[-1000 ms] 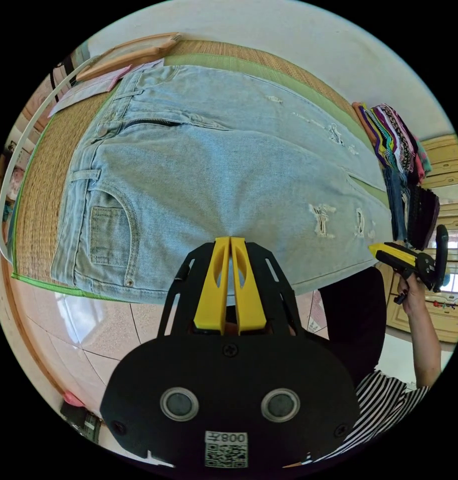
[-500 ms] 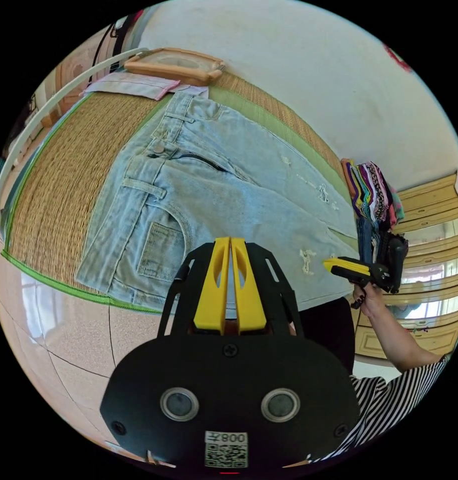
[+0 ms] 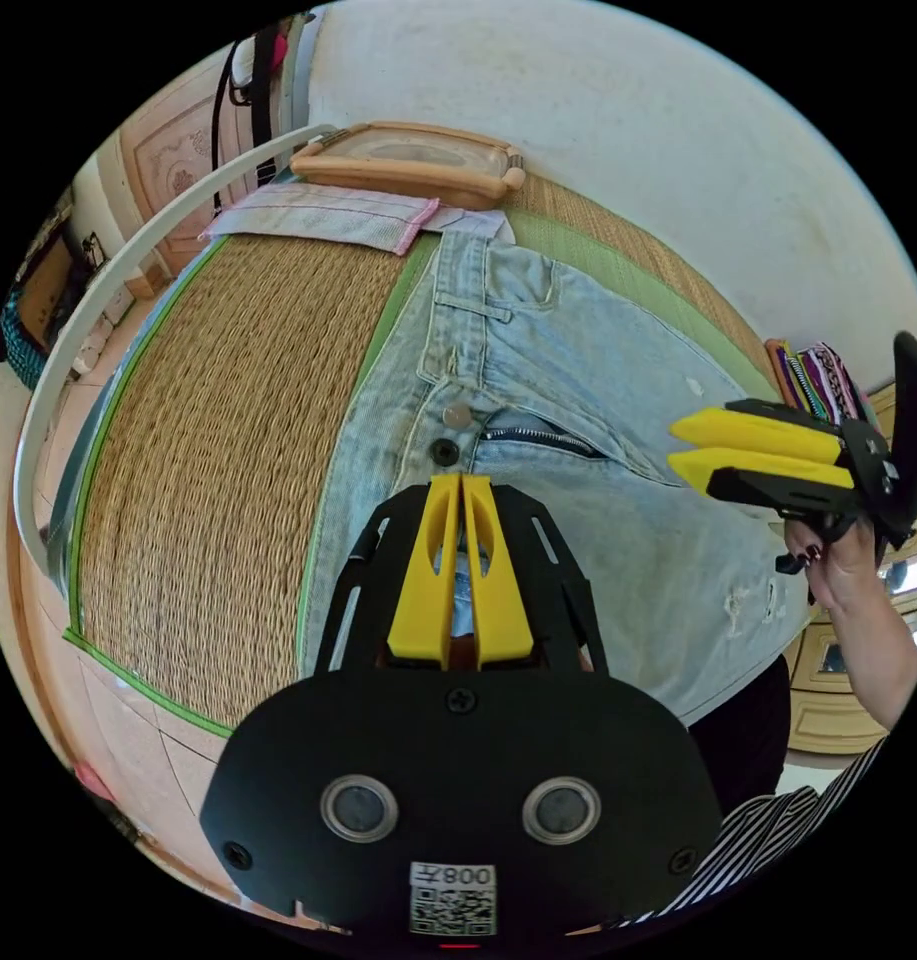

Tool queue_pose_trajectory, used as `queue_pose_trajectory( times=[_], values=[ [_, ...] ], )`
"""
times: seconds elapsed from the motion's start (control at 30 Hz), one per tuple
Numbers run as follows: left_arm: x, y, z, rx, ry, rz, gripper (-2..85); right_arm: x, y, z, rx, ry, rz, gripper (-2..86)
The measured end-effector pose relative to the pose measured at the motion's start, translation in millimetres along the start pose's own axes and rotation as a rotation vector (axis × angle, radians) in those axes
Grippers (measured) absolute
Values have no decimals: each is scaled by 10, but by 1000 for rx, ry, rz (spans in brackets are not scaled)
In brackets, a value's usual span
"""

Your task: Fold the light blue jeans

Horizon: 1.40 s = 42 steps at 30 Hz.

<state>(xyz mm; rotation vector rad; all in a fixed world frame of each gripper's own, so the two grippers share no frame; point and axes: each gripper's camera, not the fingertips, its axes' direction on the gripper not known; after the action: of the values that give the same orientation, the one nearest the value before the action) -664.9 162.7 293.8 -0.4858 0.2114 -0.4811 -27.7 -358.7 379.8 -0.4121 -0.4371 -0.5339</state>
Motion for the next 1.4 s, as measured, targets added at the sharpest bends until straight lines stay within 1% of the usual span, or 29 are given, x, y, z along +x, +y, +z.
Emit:
queue_pose_trajectory(
  times=[0.17,0.27,0.43,0.6,0.7,0.77,0.83,0.9,1.0,1.07,1.17,1.23,1.3,1.33,1.4],
  values=[
    [-180,146,-60,65,75,-16,1,-11,-424,512,-50,63,-42,75],
    [-224,186,-93,77,78,6,1,30,-489,710,-82,115,-55,69],
    [-259,230,-146,87,66,30,1,208,-439,743,-42,71,-26,51],
    [-289,225,-201,75,61,26,1,549,-408,668,1,-87,66,35],
    [-322,183,-219,70,73,11,1,821,-309,505,97,-238,123,29],
    [-339,136,-219,61,78,10,1,1022,-197,402,170,-379,143,26],
    [-336,115,-225,60,75,13,1,1051,-156,361,189,-416,111,25],
    [-323,113,-235,59,64,17,1,952,-177,387,156,-390,34,25],
    [-324,184,-328,111,32,-16,1,681,-259,598,25,-288,-109,26],
    [-328,286,-506,222,-3,-54,1,546,-281,760,-32,-209,-171,28],
    [-270,323,-709,357,45,-31,0,556,-285,819,-36,-188,-174,30],
    [-223,234,-682,330,63,-5,0,578,-280,840,-35,-187,-172,31],
    [-198,112,-516,211,29,8,0,602,-274,846,-32,-188,-164,33],
    [-192,61,-360,112,-24,17,0,623,-271,841,-31,-192,-157,33],
    [-189,93,-322,150,-22,54,0,673,-267,803,-36,-213,-134,32]
  ],
)
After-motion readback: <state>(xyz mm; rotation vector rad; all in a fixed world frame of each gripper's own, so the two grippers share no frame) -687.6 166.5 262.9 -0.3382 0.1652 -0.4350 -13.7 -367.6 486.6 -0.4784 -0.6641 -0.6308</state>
